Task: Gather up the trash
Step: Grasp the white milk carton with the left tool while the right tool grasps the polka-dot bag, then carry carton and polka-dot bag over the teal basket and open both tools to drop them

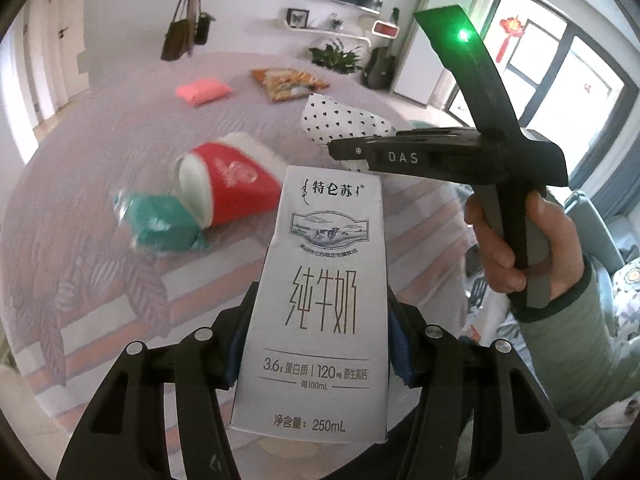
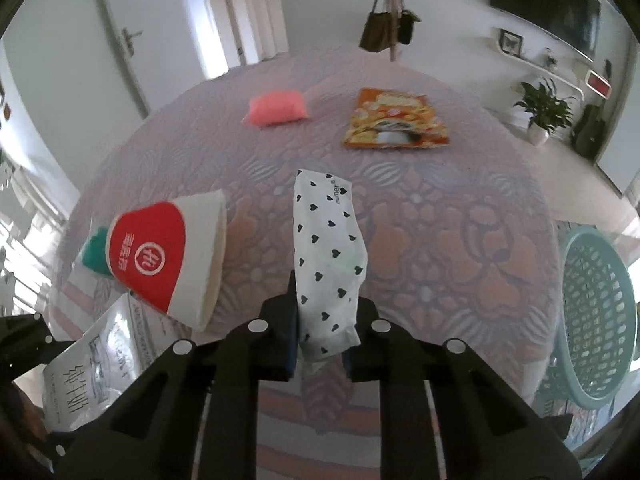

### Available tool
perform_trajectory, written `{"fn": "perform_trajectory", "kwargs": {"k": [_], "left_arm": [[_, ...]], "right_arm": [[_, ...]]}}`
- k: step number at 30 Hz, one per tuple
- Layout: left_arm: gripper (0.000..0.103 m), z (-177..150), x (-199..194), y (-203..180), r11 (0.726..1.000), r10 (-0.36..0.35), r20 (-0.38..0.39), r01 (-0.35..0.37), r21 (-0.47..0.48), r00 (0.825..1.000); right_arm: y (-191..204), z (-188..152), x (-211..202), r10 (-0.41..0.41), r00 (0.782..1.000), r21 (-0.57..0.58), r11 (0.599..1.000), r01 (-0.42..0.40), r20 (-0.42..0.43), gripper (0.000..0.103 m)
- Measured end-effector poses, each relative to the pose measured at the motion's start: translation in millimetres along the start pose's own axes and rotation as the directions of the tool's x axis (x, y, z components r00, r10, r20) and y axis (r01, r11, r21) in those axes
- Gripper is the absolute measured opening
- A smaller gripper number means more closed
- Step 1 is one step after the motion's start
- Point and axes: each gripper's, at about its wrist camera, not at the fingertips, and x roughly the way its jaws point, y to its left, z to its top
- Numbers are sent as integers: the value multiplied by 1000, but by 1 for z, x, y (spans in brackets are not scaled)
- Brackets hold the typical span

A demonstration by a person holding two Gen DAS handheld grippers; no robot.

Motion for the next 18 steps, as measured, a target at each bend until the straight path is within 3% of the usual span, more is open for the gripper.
{"fn": "perform_trajectory", "kwargs": {"k": [9, 13, 16, 18], "left_arm": [[54, 58, 7, -15, 999, -31, 82, 32, -5, 996], [54, 97, 24, -29, 998, -56, 109, 55, 7, 992], [54, 124, 45, -45, 996, -85, 100, 84, 19, 991], [54, 139, 58, -55, 994, -103, 86, 101, 30, 991]], "right_arm": [[-49, 7, -57, -84, 985, 87, 994, 71, 151, 14], [-90, 3, -77, -138, 973, 174, 979, 106, 186, 14], [-129, -3, -90, -110, 973, 273, 960, 52, 201, 14], [-152, -10, -101, -176, 961, 324, 941, 101, 212, 14]]}}
